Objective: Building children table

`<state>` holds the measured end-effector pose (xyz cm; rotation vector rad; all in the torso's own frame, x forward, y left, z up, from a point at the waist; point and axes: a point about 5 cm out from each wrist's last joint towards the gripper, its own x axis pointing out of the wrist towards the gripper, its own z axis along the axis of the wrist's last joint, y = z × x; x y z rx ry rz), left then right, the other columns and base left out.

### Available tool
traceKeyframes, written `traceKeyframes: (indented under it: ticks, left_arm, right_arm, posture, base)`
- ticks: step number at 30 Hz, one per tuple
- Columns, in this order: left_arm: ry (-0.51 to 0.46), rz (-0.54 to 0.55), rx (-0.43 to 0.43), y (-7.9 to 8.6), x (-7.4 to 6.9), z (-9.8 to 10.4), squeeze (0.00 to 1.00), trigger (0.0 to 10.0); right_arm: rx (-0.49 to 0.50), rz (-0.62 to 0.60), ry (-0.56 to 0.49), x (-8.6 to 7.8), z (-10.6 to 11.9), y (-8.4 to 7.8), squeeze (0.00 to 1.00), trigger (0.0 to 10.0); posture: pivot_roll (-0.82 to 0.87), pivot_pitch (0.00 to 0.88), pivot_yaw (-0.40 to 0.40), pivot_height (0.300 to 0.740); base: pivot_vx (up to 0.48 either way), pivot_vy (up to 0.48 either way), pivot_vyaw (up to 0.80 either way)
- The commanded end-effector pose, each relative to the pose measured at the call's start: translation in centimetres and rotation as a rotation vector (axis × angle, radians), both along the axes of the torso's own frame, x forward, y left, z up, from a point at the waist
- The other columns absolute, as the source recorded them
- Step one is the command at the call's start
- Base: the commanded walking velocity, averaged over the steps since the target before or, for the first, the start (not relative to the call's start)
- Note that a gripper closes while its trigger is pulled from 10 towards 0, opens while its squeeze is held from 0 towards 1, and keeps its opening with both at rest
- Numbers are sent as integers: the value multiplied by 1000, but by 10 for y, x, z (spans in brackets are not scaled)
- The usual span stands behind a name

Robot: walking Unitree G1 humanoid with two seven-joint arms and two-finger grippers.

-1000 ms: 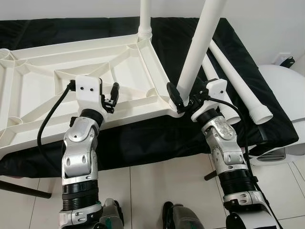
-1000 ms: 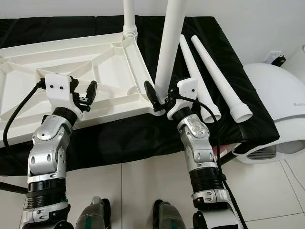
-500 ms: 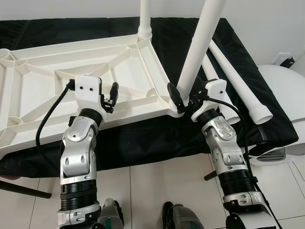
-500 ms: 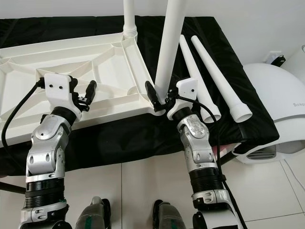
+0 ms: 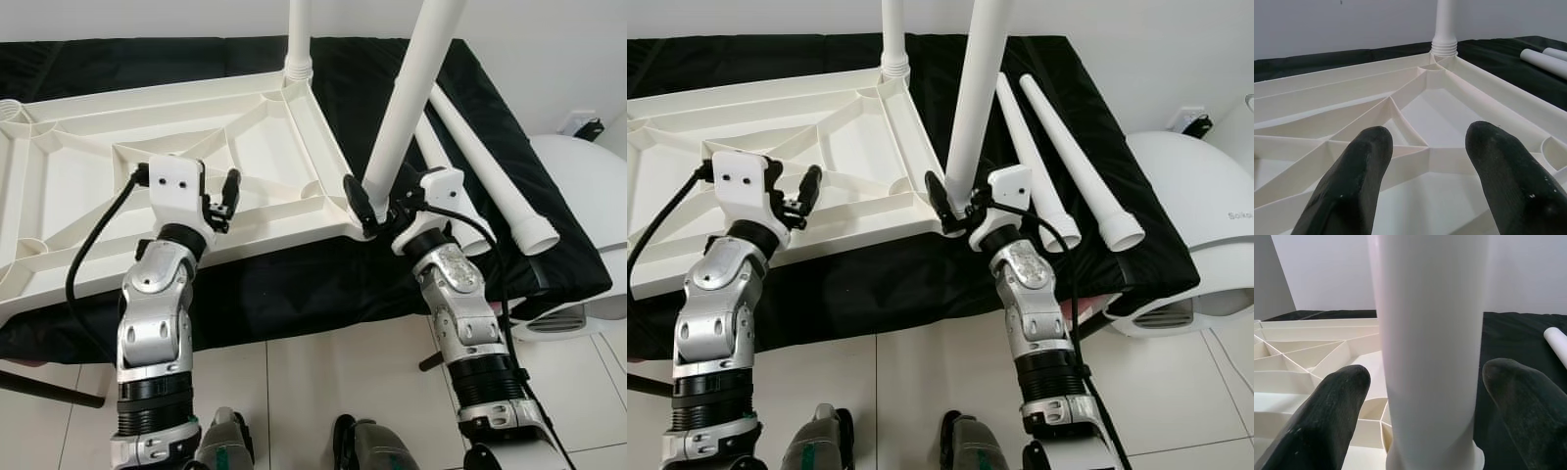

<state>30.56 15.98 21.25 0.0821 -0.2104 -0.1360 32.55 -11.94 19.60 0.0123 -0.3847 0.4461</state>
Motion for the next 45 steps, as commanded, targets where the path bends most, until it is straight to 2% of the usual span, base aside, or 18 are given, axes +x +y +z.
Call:
traceKeyframes:
  ticks: [1, 19, 26, 45]
  left_arm:
    - [11, 33, -20, -2, -3, -4, 0, 10000]
    - [7, 10, 4, -5, -11, -8, 0, 10000]
    - [2, -31, 18, -11, -14, -9, 0, 10000]
    - [-7, -83, 42, -16, -21, -10, 0, 10000]
  right_arm:
    - [2, 14, 0, -4, -3, 2, 0, 10000]
    - [12, -12, -1, -5, -4, 0, 0, 10000]
    - [11, -31, -2, -4, -4, -2, 0, 10000]
    - [12, -41, -1, -5, -5, -3, 0, 10000]
  posture:
    - [40, 141, -36, 740]
    - [42, 135, -45, 740]
    - [41, 124, -46, 740]
    - [42, 119, -46, 740]
  base:
    - [0, 0, 0]
    - [0, 0, 0]
    - [0, 0, 0]
    - [0, 0, 0]
